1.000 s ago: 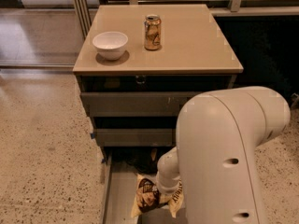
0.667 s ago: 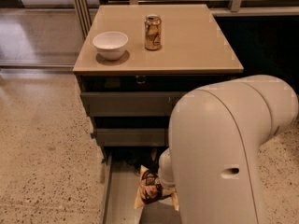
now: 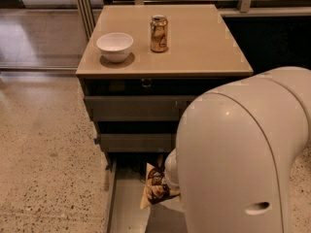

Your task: Pick brown chip bag from bottom drawer and place on counter

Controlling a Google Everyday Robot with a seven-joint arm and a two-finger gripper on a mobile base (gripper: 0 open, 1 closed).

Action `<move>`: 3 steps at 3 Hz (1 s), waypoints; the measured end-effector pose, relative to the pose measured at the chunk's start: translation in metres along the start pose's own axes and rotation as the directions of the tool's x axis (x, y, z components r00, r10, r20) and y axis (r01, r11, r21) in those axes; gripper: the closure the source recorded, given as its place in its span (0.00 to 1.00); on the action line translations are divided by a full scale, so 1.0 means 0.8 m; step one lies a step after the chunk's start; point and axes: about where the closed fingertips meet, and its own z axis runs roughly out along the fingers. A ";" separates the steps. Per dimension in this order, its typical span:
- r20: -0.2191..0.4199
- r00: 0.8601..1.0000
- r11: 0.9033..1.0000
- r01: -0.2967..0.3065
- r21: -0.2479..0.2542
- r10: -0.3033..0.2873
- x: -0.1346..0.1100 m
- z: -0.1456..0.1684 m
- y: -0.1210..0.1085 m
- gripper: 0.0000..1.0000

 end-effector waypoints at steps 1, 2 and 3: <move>-0.019 1.000 1.000 0.013 0.017 -0.013 0.004 -0.027 -0.009 1.00; -0.071 0.996 0.997 0.053 0.051 -0.049 0.007 -0.081 -0.026 1.00; -0.124 0.989 0.992 0.097 0.085 -0.086 0.007 -0.144 -0.050 1.00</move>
Offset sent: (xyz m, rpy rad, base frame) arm 0.0349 -0.0079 0.1521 -0.1289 -0.1666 0.0841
